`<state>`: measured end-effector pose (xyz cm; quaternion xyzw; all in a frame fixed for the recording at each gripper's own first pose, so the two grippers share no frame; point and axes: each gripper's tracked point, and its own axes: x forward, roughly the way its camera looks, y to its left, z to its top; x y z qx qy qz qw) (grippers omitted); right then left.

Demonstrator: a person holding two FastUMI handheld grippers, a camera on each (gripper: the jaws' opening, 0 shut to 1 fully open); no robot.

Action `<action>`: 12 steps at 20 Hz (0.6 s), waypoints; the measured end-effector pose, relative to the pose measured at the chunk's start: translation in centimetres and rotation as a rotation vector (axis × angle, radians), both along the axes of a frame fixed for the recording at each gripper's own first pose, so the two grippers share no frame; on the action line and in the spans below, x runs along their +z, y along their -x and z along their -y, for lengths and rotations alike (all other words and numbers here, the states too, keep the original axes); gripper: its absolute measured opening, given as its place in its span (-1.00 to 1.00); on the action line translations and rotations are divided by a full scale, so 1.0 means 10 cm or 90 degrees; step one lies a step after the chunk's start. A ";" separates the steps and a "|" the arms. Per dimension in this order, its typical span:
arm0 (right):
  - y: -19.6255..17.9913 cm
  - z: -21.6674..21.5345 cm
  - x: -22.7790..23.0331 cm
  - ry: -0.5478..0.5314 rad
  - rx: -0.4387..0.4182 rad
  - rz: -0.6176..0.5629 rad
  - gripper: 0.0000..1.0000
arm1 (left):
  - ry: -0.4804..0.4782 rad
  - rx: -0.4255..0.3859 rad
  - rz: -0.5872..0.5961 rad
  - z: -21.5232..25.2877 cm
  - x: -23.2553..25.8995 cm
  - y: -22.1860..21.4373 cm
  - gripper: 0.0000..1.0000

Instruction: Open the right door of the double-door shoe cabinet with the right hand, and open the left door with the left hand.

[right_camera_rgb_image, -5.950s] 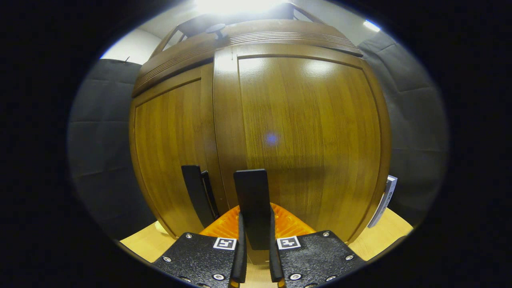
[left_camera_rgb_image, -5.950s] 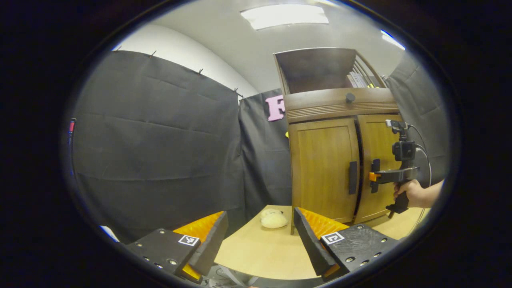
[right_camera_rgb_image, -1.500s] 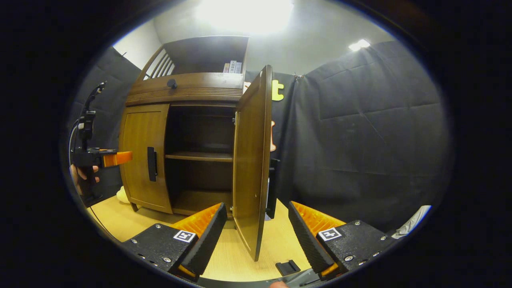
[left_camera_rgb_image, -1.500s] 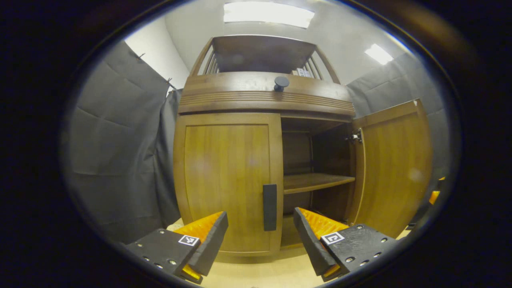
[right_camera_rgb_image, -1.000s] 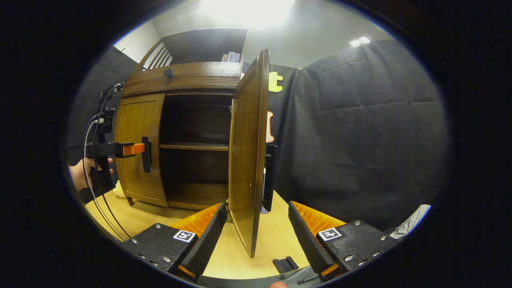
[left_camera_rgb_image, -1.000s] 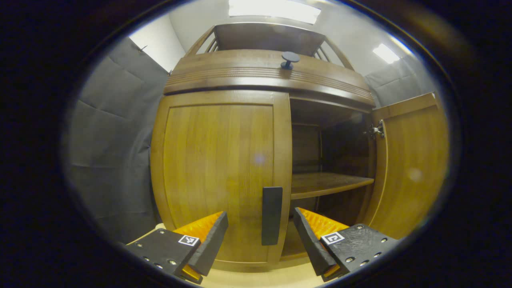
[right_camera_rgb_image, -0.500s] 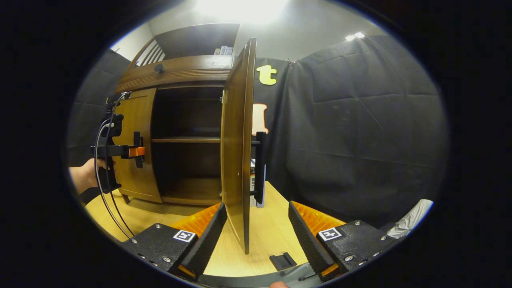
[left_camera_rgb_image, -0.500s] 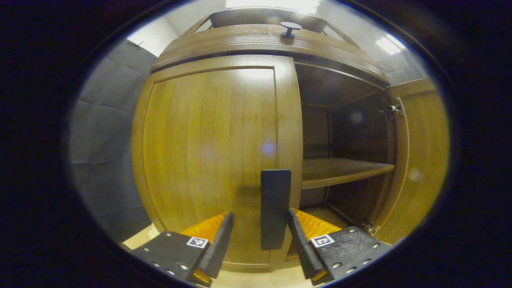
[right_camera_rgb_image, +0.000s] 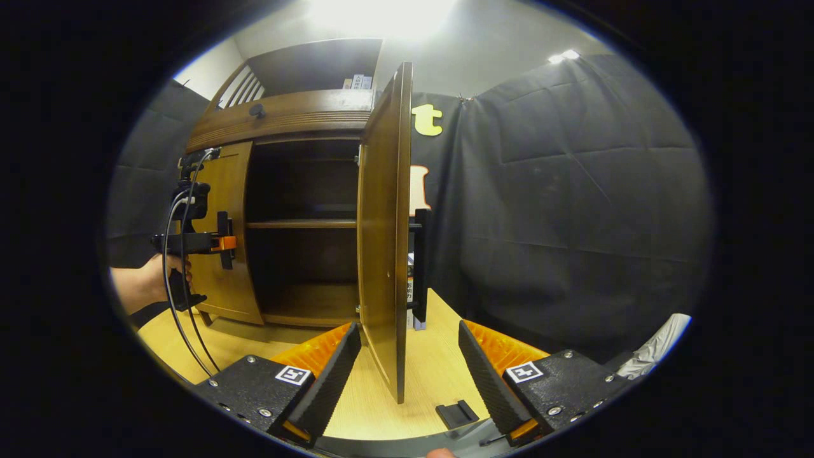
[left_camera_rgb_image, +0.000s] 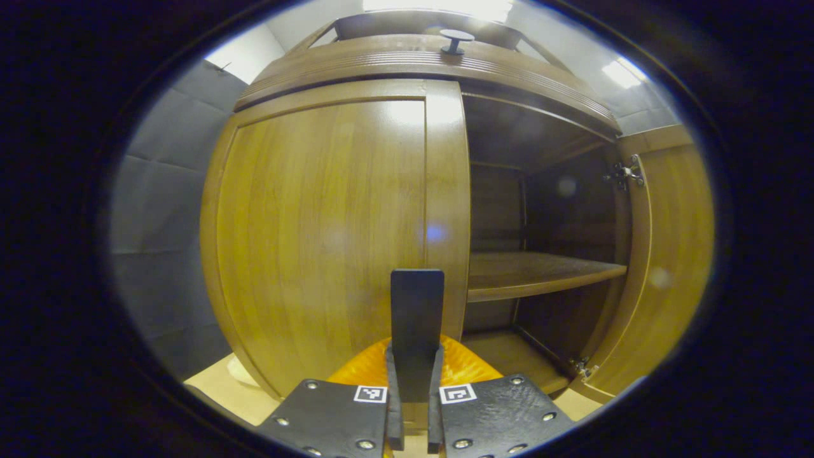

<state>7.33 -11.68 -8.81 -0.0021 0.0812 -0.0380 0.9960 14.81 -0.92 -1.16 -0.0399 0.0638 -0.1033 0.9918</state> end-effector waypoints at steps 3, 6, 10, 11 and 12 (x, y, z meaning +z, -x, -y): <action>0.02 -0.04 -0.01 -0.013 0.002 0.002 0.91 | 0.002 -0.018 -0.002 -0.03 0.08 0.08 -0.85; 0.06 -0.09 -0.01 -0.026 0.004 0.000 0.91 | 0.003 -0.024 0.002 -0.08 0.21 0.11 -0.85; 0.15 -0.17 0.05 -0.027 0.012 0.009 0.91 | 0.004 -0.032 0.004 -0.11 0.33 0.16 -0.84; 0.17 -0.20 0.06 -0.026 0.015 0.011 0.91 | 0.006 -0.033 0.005 -0.15 0.36 0.16 -0.85; 0.18 -0.23 0.07 -0.026 0.019 0.011 0.91 | 0.006 -0.034 0.006 -0.16 0.39 0.16 -0.85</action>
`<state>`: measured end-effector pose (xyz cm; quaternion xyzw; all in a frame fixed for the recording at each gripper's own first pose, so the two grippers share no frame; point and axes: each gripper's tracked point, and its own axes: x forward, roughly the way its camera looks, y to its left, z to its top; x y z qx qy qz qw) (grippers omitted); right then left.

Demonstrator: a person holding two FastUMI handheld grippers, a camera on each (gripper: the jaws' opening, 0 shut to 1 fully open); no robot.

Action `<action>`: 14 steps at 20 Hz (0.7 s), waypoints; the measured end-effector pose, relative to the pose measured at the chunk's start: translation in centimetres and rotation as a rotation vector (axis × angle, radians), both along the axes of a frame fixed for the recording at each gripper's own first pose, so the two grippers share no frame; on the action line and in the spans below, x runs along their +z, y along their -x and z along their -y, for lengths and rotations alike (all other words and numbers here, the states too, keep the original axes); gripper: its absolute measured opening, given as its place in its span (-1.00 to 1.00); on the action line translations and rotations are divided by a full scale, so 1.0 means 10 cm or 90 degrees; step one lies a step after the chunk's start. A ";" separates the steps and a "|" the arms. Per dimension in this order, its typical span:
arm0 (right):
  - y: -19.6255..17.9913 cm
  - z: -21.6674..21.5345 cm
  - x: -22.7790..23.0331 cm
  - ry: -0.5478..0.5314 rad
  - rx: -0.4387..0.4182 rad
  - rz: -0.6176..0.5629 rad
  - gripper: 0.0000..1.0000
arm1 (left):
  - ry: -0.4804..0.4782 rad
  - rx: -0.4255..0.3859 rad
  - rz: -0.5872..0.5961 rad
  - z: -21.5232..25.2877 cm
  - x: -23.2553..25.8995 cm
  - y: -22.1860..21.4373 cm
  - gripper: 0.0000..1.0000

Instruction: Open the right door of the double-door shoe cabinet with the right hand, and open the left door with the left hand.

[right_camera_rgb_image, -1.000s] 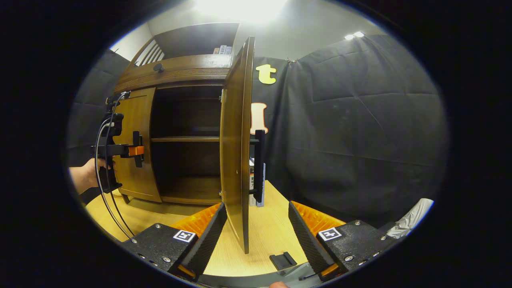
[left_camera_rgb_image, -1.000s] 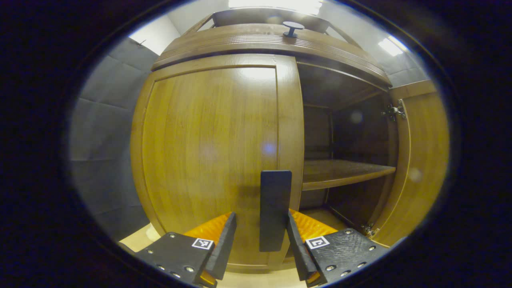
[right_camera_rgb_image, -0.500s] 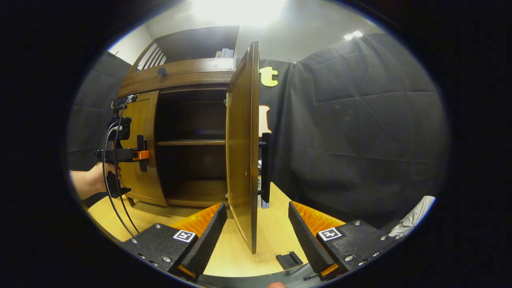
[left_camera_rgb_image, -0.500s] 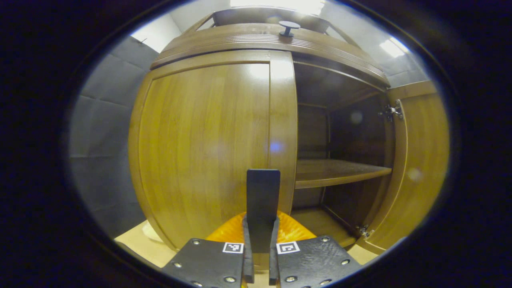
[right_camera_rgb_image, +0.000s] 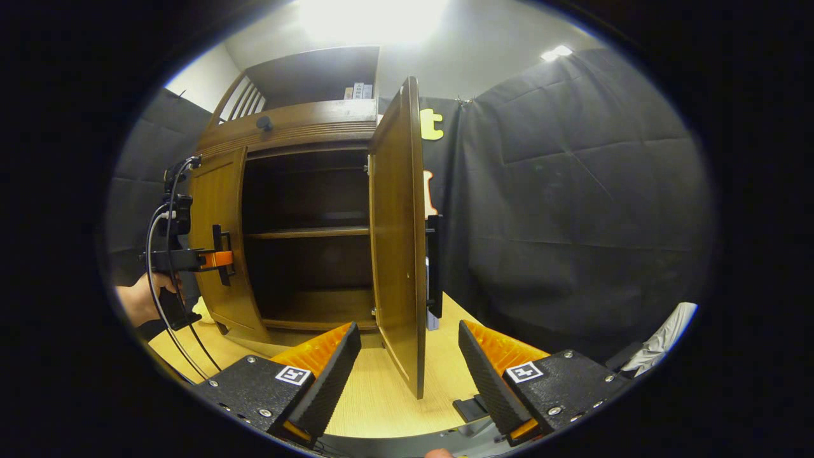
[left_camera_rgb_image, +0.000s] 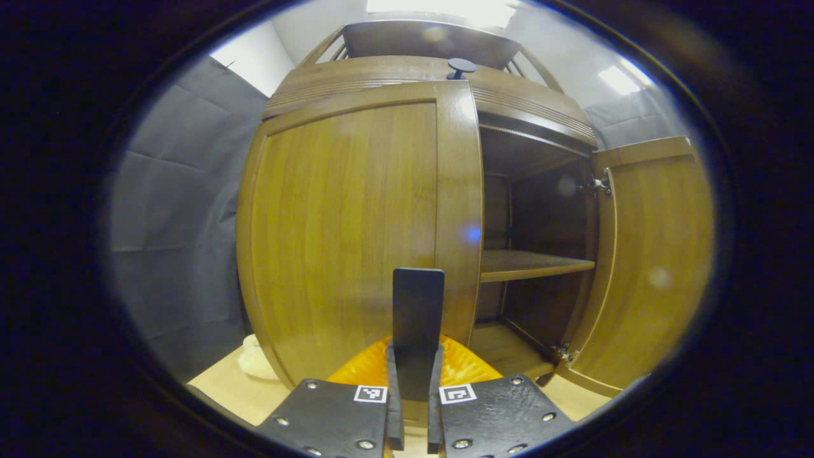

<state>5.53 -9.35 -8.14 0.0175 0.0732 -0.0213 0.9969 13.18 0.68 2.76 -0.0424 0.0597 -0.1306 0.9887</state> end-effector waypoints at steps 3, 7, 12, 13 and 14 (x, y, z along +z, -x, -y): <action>0.08 -0.10 0.03 0.003 0.014 0.003 0.91 | 0.002 0.001 -0.001 -0.04 0.12 0.01 -0.71; 0.12 -0.27 0.07 0.006 0.034 0.007 0.91 | 0.007 0.005 -0.002 -0.12 0.27 0.01 -0.55; 0.17 -0.46 0.12 0.011 0.058 0.012 0.91 | 0.010 0.012 -0.008 -0.14 0.37 -0.06 -0.71; 0.18 -0.50 0.12 0.010 0.062 0.012 0.91 | 0.010 0.013 -0.007 -0.15 0.37 -0.04 -0.71; 0.18 -0.53 0.12 0.009 0.067 0.012 0.91 | 0.011 0.015 -0.008 -0.14 0.37 -0.04 -0.71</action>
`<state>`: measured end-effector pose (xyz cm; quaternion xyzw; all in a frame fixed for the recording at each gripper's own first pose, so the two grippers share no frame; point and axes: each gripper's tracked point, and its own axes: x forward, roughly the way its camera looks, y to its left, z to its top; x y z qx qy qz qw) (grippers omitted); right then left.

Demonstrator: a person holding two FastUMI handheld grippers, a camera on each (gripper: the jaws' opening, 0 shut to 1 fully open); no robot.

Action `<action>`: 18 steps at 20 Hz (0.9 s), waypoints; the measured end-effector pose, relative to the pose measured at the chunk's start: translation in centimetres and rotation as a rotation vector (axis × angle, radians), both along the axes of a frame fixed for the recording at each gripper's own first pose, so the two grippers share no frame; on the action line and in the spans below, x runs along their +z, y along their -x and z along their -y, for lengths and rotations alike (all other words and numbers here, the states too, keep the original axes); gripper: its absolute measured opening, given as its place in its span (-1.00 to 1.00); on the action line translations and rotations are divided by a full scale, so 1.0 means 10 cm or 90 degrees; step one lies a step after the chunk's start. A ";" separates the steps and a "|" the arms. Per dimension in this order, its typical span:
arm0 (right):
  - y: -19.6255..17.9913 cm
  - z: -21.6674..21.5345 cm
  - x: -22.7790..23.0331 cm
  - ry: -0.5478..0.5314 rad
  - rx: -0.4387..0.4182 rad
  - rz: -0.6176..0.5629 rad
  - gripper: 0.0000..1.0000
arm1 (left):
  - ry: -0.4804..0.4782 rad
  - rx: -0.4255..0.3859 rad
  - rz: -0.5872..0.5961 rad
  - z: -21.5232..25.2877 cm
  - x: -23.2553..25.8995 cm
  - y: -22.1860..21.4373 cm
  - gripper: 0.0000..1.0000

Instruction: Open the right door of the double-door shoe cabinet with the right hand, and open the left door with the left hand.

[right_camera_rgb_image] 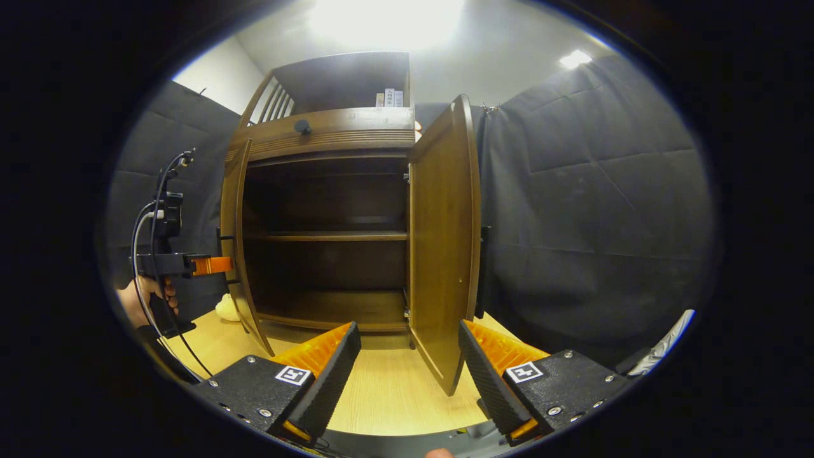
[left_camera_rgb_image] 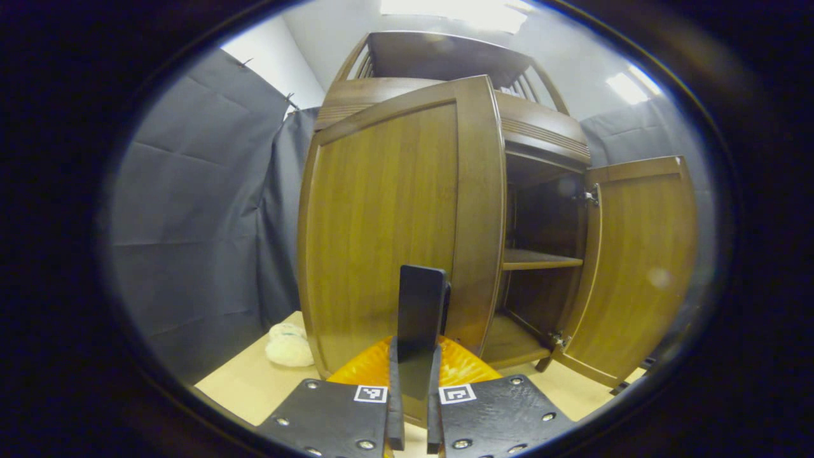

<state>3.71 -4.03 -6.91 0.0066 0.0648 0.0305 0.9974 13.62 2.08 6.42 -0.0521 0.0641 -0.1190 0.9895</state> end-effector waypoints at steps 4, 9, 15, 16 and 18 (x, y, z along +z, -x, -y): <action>0.04 -0.15 0.03 0.002 0.017 0.003 0.91 | 0.006 0.008 -0.002 -0.02 0.02 -0.01 -0.71; 0.05 -0.29 0.04 0.002 0.036 0.009 0.91 | 0.007 0.017 -0.002 -0.08 0.00 -0.03 -0.85; 0.12 -0.46 0.03 -0.004 0.056 0.008 0.91 | 0.019 0.048 -0.009 -0.07 0.07 -0.12 -0.58; 0.12 -0.49 0.03 -0.005 0.060 0.008 0.91 | 0.021 0.053 -0.009 -0.07 0.09 -0.14 -0.60; 0.13 -0.54 0.02 -0.004 0.068 0.007 0.91 | 0.019 0.066 -0.010 -0.08 0.10 -0.16 -0.87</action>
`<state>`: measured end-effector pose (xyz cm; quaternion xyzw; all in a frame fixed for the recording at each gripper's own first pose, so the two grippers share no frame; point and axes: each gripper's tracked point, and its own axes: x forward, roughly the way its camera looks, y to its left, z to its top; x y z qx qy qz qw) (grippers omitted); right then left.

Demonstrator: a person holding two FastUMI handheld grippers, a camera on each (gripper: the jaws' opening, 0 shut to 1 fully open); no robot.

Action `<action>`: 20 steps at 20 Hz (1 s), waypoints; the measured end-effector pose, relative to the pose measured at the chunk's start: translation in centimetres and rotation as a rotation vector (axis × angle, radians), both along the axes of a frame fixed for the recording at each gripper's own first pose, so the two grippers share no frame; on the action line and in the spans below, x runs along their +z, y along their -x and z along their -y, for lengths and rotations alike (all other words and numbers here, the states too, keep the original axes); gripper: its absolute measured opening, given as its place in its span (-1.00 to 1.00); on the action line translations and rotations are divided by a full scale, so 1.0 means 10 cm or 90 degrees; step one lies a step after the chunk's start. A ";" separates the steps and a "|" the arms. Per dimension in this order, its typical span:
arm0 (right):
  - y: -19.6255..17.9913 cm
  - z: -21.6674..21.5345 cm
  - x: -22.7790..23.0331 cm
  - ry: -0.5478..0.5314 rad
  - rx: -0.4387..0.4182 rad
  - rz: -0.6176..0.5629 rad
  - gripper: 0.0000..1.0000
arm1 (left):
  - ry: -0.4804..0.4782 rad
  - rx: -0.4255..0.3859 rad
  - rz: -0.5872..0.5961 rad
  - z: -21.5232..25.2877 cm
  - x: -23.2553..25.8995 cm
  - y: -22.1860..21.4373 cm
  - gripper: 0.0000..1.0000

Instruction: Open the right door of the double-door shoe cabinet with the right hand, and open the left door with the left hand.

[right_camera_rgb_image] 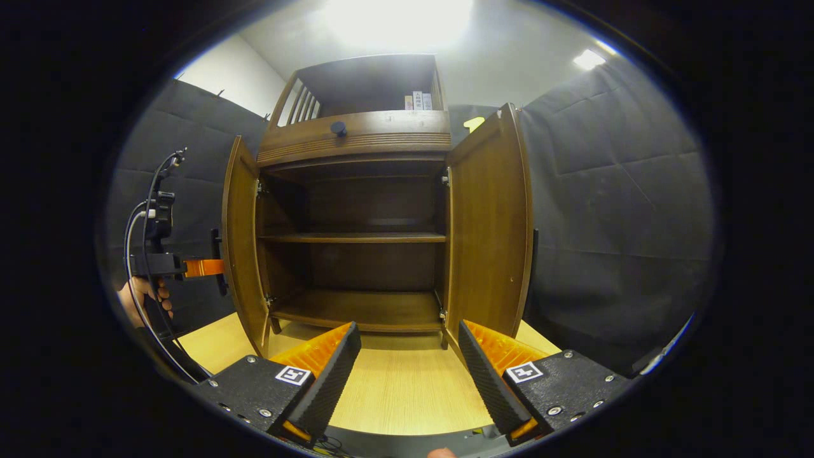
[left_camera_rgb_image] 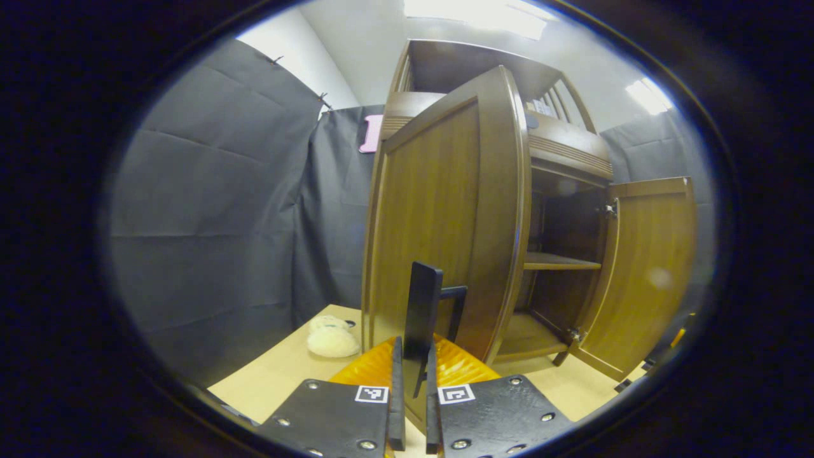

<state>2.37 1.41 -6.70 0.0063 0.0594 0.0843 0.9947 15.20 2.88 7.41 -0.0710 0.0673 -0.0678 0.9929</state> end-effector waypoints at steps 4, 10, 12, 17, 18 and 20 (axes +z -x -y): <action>0.02 -0.13 0.00 -0.001 0.017 0.002 0.91 | -0.004 0.022 -0.013 -0.03 0.01 0.01 -0.74; 0.06 -0.25 0.00 0.000 0.029 0.003 0.91 | -0.011 0.060 -0.011 -0.11 0.06 0.03 -0.70; 0.07 -0.29 0.01 -0.004 0.033 0.003 0.91 | -0.020 0.069 -0.007 -0.14 0.08 0.02 -0.74; 0.10 -0.32 0.07 -0.008 0.033 0.013 0.91 | -0.030 0.100 0.002 -0.21 0.14 0.04 -0.88; 0.11 -0.32 0.09 -0.009 0.032 0.016 0.91 | -0.035 0.108 0.004 -0.23 0.17 0.05 -0.88; 0.13 -0.30 0.11 -0.008 0.029 0.021 0.91 | -0.047 0.125 0.008 -0.26 0.24 0.07 -0.74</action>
